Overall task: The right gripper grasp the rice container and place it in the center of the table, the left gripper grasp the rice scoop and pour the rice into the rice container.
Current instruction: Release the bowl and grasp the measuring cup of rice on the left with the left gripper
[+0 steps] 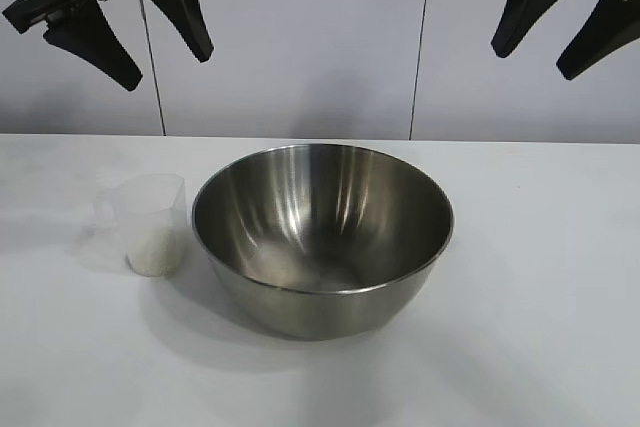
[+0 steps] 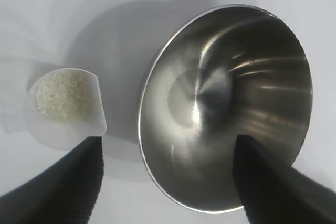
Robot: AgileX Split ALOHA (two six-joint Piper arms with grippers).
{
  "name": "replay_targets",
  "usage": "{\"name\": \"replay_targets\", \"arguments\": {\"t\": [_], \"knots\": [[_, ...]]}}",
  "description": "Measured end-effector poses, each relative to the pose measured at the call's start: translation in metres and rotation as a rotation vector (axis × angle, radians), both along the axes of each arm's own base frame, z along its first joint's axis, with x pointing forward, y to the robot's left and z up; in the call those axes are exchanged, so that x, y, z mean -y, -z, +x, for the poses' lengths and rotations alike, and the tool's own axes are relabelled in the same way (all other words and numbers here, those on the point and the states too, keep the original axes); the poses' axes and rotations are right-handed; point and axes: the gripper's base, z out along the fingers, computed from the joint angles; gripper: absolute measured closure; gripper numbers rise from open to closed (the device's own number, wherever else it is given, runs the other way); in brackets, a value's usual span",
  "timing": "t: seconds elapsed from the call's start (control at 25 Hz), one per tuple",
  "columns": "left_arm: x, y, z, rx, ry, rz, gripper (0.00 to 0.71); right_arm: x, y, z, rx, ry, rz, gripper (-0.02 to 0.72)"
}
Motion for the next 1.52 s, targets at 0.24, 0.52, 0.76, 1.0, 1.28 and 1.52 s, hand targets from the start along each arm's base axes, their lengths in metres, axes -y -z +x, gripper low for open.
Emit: {"name": "replay_targets", "arguments": {"t": [0.24,0.52,0.76,1.0,1.28,1.52], "knots": [[0.000,0.000,0.002,0.016,-0.007,-0.002,0.203,0.000,0.000,0.000,0.001,0.000,0.000,0.271],[-0.001,-0.001,0.004,0.064,0.028,0.023,0.203,0.000,0.000,0.000,0.006,0.002,0.000,0.271],[-0.012,-0.030,-0.003,0.260,0.055,0.092,0.203,0.000,0.000,0.000,0.007,0.002,-0.001,0.271],[-0.031,-0.059,-0.038,0.533,-0.011,0.084,0.203,0.000,0.000,0.001,0.010,0.002,-0.003,0.271],[-0.062,-0.011,-0.099,0.790,-0.160,0.070,0.203,0.000,-0.001,0.002,0.023,0.006,-0.002,0.271],[-0.078,0.057,-0.145,0.882,-0.210,0.102,0.203,0.000,-0.001,0.002,0.023,0.006,-0.002,0.271]]}}
